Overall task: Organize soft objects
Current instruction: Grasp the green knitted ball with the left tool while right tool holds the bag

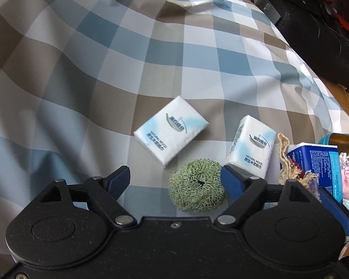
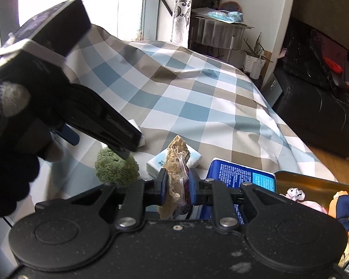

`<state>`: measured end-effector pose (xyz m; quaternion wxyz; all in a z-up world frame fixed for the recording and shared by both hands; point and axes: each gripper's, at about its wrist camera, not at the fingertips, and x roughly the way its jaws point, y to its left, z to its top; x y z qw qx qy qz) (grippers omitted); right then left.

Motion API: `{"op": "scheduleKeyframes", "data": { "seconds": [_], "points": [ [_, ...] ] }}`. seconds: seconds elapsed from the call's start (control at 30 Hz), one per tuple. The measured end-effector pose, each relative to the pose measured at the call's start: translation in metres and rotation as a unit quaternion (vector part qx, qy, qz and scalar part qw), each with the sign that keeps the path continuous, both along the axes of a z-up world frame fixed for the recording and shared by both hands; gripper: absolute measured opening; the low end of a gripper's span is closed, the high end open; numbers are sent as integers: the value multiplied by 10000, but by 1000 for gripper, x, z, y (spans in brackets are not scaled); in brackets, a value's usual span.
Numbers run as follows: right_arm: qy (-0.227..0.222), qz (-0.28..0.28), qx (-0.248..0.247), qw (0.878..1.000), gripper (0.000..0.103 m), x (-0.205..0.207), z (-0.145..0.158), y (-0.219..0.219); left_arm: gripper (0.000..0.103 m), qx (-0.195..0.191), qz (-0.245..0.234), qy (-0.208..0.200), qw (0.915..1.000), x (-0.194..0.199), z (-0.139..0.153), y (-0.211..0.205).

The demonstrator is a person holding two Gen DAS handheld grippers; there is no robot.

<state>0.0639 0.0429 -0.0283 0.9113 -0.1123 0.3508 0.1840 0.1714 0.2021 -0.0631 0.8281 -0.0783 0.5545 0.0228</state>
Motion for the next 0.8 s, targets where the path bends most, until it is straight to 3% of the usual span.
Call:
{"op": "scheduleKeyframes", "data": {
  "seconds": [0.13, 0.4, 0.7, 0.73, 0.8],
  "points": [
    [-24, -19, -24, 10000, 18, -1, 0, 0, 84, -222, -11, 85, 9997, 2, -6, -2],
    [54, -105, -31, 9999, 18, 3, -2, -2, 81, -227, -12, -163, 9996, -2, 3, -7],
    [30, -126, -43, 9999, 18, 5, -4, -2, 81, 6, 29, 286, 9996, 2, -17, -10],
    [21, -114, -44, 9999, 18, 4, -4, -1, 77, -12, 59, 307, 9995, 3, -18, -9],
    [-28, -67, -52, 10000, 18, 3, -4, 1, 56, -258, 85, 302, 9992, 2, -16, -6]
  ]
}}
